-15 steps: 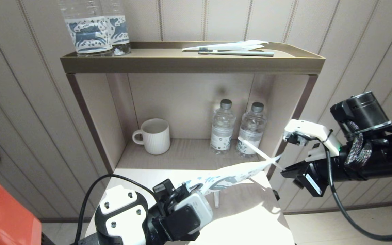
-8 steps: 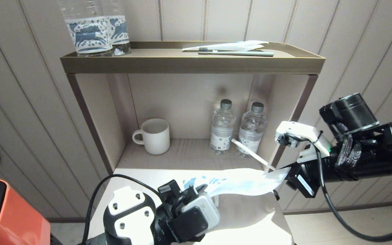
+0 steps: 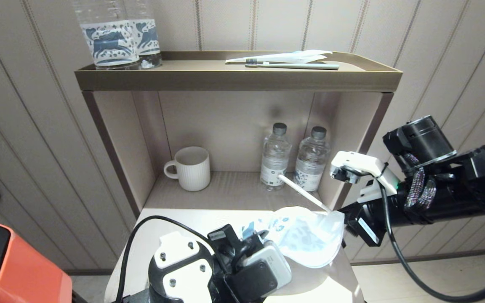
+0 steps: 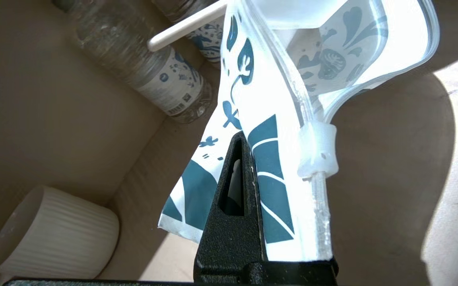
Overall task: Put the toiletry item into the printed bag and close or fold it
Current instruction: Place the toothbrush in the storage bag
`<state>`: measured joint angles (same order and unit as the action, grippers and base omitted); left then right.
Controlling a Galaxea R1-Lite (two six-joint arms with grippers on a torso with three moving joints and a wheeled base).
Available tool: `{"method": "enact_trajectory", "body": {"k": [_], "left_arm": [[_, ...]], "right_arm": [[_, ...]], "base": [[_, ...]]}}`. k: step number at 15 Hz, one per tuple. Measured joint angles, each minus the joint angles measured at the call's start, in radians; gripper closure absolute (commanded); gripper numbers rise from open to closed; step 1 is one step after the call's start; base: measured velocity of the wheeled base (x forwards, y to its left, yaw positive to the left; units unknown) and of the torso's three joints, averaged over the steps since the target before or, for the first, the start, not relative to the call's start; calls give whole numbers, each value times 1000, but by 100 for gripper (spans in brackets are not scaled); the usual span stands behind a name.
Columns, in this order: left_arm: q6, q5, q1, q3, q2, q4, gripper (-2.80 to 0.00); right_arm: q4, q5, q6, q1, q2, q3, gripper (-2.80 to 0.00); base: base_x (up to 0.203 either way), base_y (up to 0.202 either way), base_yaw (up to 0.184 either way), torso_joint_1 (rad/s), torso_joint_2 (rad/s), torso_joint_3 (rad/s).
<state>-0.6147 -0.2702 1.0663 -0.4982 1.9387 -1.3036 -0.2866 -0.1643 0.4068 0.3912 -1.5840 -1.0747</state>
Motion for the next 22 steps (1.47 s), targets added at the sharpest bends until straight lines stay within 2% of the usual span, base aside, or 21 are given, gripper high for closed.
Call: {"method": "enact_trajectory", "body": {"k": [7,11,17,19,22], "left_arm": [[1,-14,24,-4,20,-11,0],[4,-14,-1,44,-5,-14,0],[-16,-14,-27,90,-27,-13,0],[-42,-13,-38,90,-27,-13,0],[-56,-12,-41,87,-26,-12,0]], "right_arm": [[-4,5,2,-12,21,24,0],[-54,6,21,-66,99,57,0],[-126,5,36,-71,251,91,0],[-217,5,41,-43,326,84,0],[-442,5,43,94,417,5,0]], "base": [[0,0,0,0,0,0],[0,0,0,0,0,0],[0,0,0,0,0,0],[0,0,0,0,0,0],[0,0,0,0,0,0]]}}
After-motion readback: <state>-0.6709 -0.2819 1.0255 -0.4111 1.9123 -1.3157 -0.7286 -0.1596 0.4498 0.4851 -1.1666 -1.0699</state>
